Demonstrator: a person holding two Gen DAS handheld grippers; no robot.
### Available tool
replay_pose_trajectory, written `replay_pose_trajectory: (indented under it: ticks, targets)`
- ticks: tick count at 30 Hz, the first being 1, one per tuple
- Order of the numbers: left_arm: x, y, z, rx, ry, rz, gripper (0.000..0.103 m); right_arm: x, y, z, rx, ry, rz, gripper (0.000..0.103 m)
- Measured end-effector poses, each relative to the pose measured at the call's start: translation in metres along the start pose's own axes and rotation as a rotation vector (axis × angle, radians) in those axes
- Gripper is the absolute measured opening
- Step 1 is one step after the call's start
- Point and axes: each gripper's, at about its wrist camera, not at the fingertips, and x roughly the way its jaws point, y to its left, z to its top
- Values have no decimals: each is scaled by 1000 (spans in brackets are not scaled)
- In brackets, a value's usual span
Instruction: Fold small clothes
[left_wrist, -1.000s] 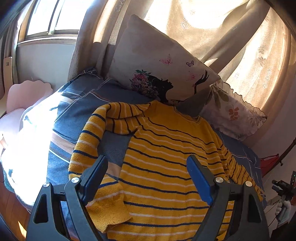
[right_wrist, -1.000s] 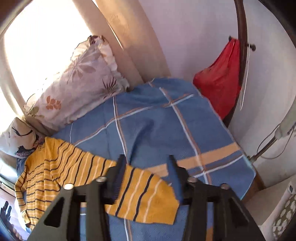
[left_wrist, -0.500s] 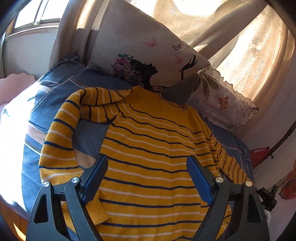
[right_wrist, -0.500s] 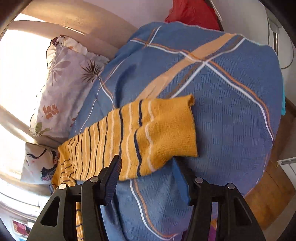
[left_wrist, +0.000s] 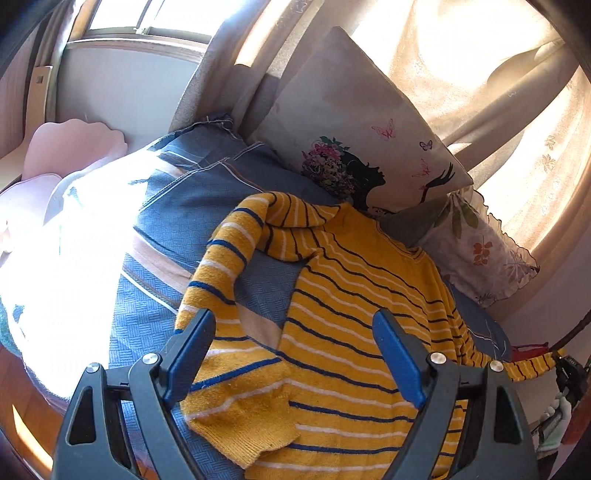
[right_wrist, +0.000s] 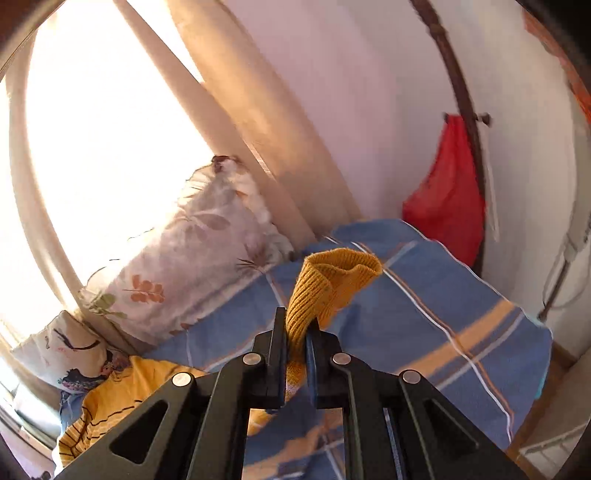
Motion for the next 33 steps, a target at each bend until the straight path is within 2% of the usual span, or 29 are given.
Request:
replay_pose_trajectory:
  ticks: [4,7,10,13,16,19,21,22,23,24,28,31,33]
  targets:
    - [-7,13,-2,-32,-7,15,86,37,113,-1,-145,92,213,9]
    - [-17,18,-4,-34,-19,33,86,71,209,-34,-250,211,396,9]
    - [-28,23,-5,-34,-35,59,86,102,300,-85,-342,351,551,9]
    - [-35,30,-6,-52,-41,79,86,131,381,-151,-461,490,629,9]
    - [-41,39,-10,-72,-42,91,86,154,435,-211,-598,542,609,9]
    - [-42,49,-14,-88,-38,102,86,179,460,-258,-686,602,586,13]
    - [-40,55,-16,-101,-27,108,86,189,472,-282,-752,628,574,19]
    - [-38,58,-17,-108,-21,109,86,193,475,-292,-763,663,588,27]
    - [-36,61,-17,-115,-16,106,86,195,476,-299,-758,711,621,36]
    - [-34,63,-17,-122,-12,103,86,194,477,-303,-751,745,648,38]
    - [-26,69,-21,-123,1,114,86,163,473,-294,-715,765,746,50]
    - [-21,76,-22,-152,6,112,86,130,470,-301,-681,857,878,53]
    - [-21,79,-22,-171,3,105,86,104,472,-325,-745,923,933,53]
